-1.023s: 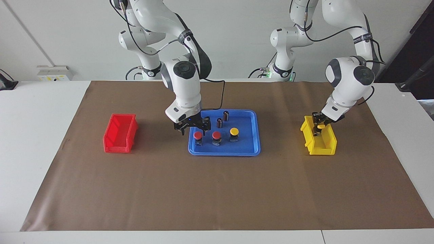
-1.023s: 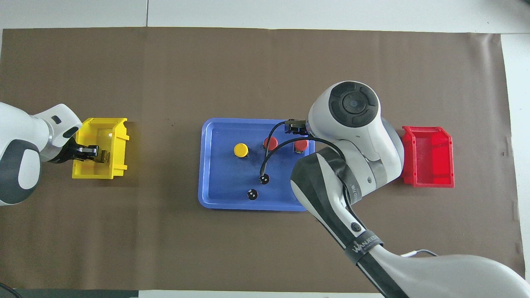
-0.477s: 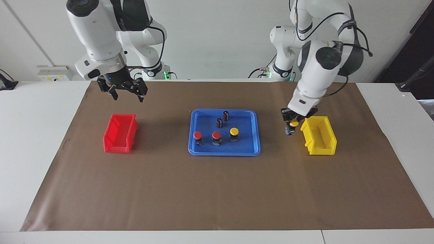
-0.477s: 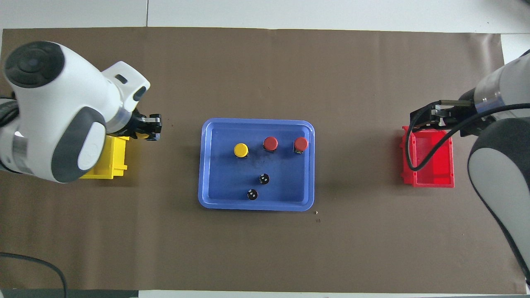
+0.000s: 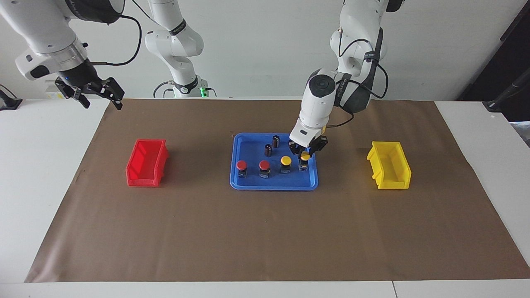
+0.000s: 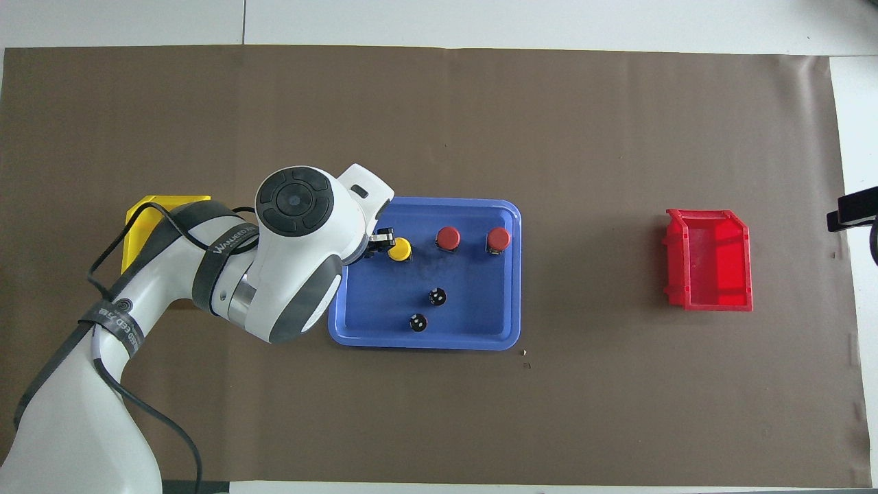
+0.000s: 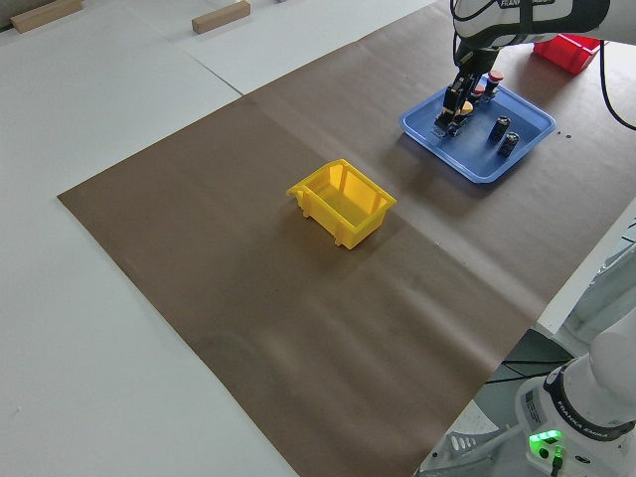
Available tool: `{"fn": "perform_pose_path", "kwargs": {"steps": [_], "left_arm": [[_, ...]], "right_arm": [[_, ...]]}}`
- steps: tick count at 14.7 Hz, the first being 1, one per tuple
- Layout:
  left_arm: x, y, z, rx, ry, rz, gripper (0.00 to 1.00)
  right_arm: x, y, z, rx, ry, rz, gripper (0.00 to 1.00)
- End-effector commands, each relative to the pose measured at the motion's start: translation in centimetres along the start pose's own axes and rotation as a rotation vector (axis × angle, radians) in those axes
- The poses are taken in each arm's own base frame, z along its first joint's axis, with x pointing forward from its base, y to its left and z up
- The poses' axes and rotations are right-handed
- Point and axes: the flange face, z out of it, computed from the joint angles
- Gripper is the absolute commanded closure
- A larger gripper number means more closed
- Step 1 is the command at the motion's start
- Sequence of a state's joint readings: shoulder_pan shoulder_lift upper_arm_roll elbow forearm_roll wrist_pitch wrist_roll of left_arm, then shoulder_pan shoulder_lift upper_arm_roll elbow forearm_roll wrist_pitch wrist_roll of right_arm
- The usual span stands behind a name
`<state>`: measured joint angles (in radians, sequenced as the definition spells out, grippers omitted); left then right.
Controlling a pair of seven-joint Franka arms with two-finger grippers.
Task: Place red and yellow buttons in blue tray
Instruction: 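Lower the yellow button into the tray while the right gripper withdraws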
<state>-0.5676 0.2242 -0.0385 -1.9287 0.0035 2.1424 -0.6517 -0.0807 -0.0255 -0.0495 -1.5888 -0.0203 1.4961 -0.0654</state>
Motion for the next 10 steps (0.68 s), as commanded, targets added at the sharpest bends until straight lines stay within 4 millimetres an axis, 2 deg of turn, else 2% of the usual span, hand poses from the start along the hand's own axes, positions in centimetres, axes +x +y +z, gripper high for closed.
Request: {"fn": "perform_pose_path", "kwargs": {"steps": [1, 2, 3, 4, 5, 7, 9, 10], "left_arm": [[0.4, -0.1, 1.0, -0.026, 0.012, -0.018, 0.82], [0.6, -0.5, 1.3, -0.025, 0.01, -0.013, 0.55], [0.5, -0.7, 1.5, -0.02, 0.004, -0.012, 0.19], [0.6, -0.8, 1.3, -0.014, -0.004, -0.012, 0.01], [0.3, -0.9, 0.7, -0.003, -0.017, -0.009, 0.0], [0.8, -2.3, -4.5, 0.02, -0.049, -0.016, 0.0], [2.6, -6.3, -11.1, 0.04, -0.091, -0.009, 0.0], [3.2, -8.6, -13.7, 0.049, -0.124, 0.04, 0.0]], "right_arm": [[0.2, -1.9, -0.6, -0.007, -0.009, -0.039, 0.0], [0.0, -2.5, -0.8, -0.007, -0.004, -0.05, 0.0], [0.0, -3.1, -0.8, -0.011, -0.003, -0.06, 0.0], [0.1, -3.2, -0.8, -0.012, 0.0, -0.06, 0.0], [0.1, -3.4, -0.8, -0.012, 0.0, -0.065, 0.0], [0.0, -3.4, -0.9, -0.01, 0.0, -0.067, 0.0], [-0.2, -3.4, -0.7, -0.01, -0.007, -0.065, 0.0], [-0.1, -3.4, -0.6, -0.01, -0.01, -0.065, 0.0]]}}
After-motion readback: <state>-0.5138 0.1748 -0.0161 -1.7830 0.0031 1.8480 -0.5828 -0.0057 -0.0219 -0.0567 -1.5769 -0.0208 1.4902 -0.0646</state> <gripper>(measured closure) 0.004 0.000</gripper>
